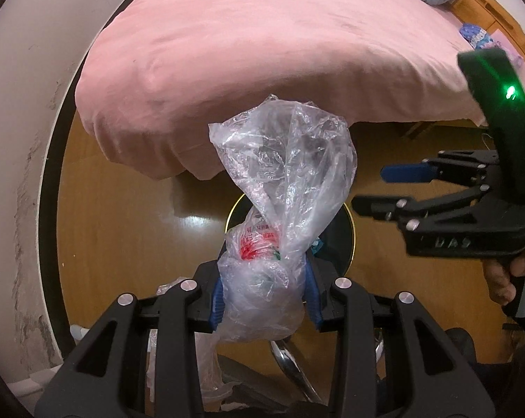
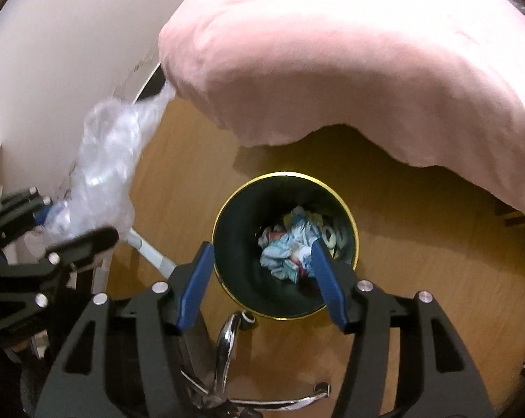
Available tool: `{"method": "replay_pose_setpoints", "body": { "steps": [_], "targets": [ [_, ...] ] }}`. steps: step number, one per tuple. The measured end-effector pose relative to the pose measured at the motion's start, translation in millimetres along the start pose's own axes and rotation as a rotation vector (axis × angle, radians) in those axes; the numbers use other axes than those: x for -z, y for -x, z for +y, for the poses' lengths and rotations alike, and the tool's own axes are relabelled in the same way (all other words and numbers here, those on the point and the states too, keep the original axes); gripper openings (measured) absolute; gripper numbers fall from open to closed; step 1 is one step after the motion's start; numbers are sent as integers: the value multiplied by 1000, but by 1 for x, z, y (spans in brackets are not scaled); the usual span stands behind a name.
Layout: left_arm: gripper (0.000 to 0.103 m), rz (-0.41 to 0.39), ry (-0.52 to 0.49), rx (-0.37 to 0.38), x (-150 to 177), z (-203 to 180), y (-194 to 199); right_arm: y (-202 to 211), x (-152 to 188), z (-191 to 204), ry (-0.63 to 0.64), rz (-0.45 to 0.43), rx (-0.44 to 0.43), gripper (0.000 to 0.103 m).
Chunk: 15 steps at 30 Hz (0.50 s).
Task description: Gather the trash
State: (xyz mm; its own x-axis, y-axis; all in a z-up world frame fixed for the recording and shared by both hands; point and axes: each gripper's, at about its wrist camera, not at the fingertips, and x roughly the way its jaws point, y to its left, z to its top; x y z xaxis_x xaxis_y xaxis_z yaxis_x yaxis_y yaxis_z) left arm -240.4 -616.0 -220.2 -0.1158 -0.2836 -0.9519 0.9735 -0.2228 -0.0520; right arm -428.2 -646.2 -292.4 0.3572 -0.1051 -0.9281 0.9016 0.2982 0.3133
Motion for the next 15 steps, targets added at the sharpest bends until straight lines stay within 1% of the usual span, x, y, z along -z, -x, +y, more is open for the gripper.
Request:
{"method": "replay_pose_setpoints", "body": {
  "steps": [4,6,7,8,10,11,13,15],
  "targets": [
    [37,-19,-16,9,-4,-6,4,24,-4,-16,-77,-94,23,60],
    [41,-27,-41,2,-6,-13,9,36,-7,-21,-98,-131,29,61],
    [48,-32,-52,-4,-7,-16,11,43,-8,-22,-105,-153,32,62],
    [60,-37,-65,-14,-8,-19,13,48,-9,-23,-107,-164,35,62],
    [72,-60,-97,-52,-10,-28,19,59,-10,-23,-110,-199,45,64],
    [76,-69,-112,-63,-10,-32,22,66,-9,-22,-112,-228,55,66],
    [81,-90,-146,-76,-11,-40,29,77,-9,-17,-103,-262,66,75],
    [85,-107,-166,-87,-12,-45,35,87,-10,-11,-85,-280,65,76]
  ]
}}
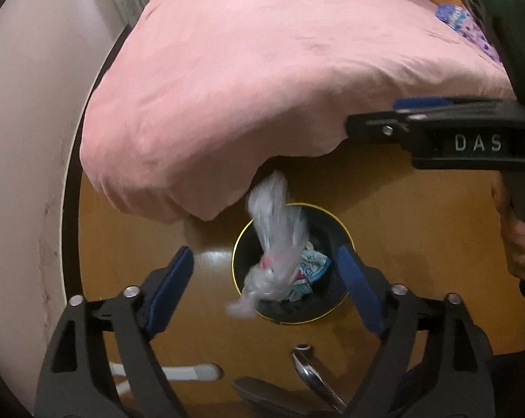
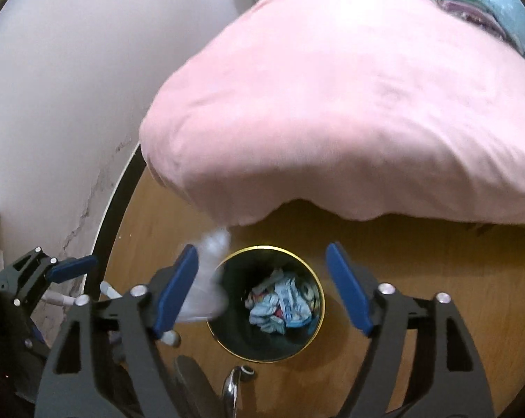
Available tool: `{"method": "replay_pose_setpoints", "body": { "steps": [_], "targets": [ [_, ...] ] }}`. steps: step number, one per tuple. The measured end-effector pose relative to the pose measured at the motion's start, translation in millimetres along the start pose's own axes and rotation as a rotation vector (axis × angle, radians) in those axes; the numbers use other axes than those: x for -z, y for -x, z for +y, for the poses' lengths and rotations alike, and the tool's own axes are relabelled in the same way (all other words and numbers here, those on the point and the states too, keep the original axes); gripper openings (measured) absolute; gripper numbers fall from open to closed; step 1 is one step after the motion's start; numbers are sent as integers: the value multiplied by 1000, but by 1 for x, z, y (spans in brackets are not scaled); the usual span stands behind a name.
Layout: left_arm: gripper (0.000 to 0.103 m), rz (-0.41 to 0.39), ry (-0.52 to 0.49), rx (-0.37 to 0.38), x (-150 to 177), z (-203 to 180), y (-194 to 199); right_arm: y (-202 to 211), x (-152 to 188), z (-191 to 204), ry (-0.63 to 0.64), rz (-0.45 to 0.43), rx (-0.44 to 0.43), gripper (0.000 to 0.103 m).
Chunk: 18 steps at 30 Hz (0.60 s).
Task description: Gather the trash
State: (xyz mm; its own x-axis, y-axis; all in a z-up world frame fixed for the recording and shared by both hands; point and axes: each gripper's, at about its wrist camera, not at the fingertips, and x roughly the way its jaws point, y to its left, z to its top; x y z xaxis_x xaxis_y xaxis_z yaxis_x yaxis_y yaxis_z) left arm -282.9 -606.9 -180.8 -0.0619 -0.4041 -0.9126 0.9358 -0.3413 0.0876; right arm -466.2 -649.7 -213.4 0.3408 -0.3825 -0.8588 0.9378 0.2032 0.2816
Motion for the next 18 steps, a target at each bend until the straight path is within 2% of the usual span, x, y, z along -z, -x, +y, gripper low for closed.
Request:
{"method": "replay_pose_setpoints", "body": {
  "steps": [6,10,13,18],
  "targets": [
    [87,-76,-3,-91,3,2,39,41,-12,29,68,-101,-7,90],
    [91,-138,92,-195,32,32,99,67,-20,64,120,-150,-57,92],
    [93,-180,216,-328,78,66,163,76,-26,116,205,-160,-132,94],
    [97,-235,482,-553,190,115,266,84,-5,255,456,-140,-316,94]
  ]
}}
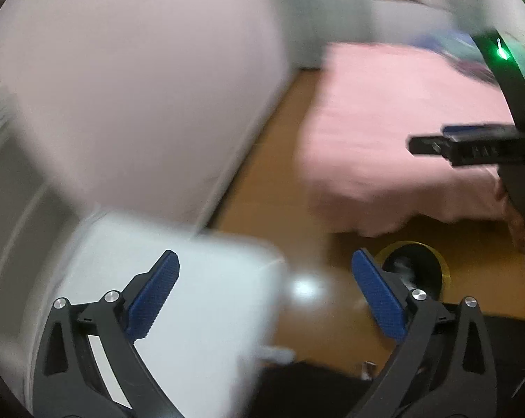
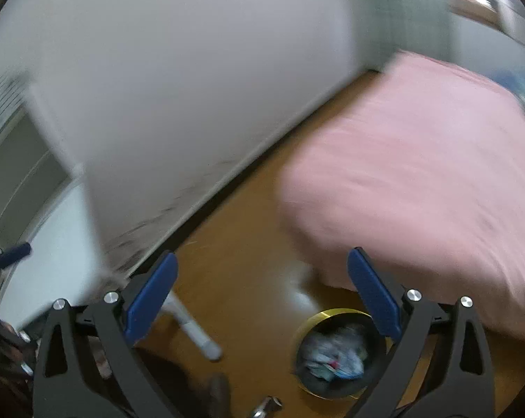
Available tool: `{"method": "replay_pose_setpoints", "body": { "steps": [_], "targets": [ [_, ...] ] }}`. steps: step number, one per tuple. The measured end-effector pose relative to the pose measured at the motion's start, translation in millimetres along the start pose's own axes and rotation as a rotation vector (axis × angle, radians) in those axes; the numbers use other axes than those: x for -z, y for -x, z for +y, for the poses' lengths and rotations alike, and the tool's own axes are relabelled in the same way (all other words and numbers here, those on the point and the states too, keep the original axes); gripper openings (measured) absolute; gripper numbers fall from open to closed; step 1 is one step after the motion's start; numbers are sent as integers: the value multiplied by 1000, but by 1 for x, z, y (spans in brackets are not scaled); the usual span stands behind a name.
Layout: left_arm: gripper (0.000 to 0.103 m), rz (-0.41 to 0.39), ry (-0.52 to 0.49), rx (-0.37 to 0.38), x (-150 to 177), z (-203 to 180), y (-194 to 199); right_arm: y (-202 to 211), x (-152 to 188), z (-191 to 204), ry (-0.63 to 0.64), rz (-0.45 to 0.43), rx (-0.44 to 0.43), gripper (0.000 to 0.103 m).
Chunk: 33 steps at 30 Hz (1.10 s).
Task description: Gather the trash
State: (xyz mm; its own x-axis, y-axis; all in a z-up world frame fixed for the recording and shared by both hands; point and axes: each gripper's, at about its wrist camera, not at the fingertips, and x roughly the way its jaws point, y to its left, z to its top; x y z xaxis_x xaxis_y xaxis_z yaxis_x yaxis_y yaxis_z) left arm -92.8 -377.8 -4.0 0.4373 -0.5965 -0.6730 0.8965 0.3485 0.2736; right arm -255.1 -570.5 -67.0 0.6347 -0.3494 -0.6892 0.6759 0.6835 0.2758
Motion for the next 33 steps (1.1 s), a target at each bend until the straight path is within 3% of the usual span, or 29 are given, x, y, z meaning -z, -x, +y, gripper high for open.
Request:
{"method": "replay_pose_setpoints", "body": {
  "steps": [4,8,10,16,21,33],
  "targets": [
    [97,33,232,-239,65,105,52,-27,-11,131,205,23,-192,94],
    [97,80,500,-449,145,187,106,-40,2,251,376,41,-364,95],
    [97,104,585,-531,181,213,127,-44,13,301,439,61,-425,96],
    [97,135,799,-696,262,262,182,-41,40,393,575,72,-516,96],
    [97,124,909,-711,289,269,196,-47,54,410,603,72,-526,96],
    [97,93,881,-669,275,253,187,-46,54,392,605,54,-501,96]
  ]
}}
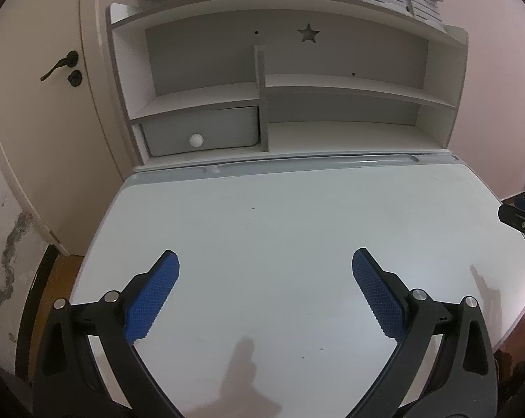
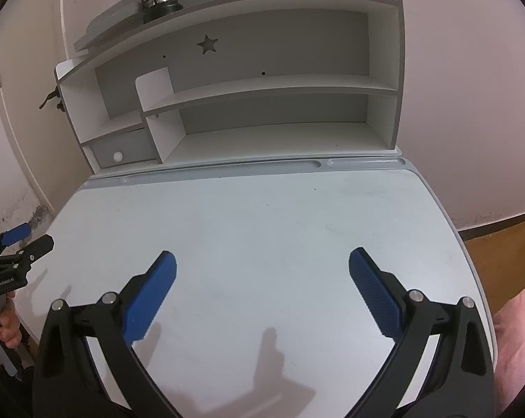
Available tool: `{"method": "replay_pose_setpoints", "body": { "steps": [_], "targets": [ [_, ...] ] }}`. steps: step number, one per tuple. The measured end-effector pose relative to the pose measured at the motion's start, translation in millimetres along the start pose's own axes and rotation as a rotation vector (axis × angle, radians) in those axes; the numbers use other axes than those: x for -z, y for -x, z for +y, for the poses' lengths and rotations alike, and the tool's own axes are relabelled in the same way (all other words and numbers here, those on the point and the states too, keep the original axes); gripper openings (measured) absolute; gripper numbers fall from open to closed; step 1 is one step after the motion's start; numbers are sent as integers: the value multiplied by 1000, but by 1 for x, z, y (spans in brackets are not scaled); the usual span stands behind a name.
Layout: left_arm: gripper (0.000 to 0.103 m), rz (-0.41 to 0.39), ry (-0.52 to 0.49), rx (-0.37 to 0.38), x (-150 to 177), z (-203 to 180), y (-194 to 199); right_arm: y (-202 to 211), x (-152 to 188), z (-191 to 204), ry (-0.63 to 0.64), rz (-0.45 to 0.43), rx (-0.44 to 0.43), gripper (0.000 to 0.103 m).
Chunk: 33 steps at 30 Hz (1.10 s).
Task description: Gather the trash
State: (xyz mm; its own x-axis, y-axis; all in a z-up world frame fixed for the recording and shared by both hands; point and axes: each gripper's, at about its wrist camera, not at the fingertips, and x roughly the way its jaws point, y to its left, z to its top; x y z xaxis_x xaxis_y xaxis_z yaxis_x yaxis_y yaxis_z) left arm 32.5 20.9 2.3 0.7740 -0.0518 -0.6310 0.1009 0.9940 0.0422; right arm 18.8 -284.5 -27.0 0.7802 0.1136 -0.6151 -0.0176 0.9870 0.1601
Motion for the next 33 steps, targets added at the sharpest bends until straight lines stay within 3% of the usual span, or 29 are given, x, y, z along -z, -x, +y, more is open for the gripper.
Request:
{"method": "replay_pose_setpoints", "body": {
  "steps": [33],
  "targets": [
    [97,28,-15,25,4,-15,-4,14,7,16,29,-8,-25,96]
  ]
}}
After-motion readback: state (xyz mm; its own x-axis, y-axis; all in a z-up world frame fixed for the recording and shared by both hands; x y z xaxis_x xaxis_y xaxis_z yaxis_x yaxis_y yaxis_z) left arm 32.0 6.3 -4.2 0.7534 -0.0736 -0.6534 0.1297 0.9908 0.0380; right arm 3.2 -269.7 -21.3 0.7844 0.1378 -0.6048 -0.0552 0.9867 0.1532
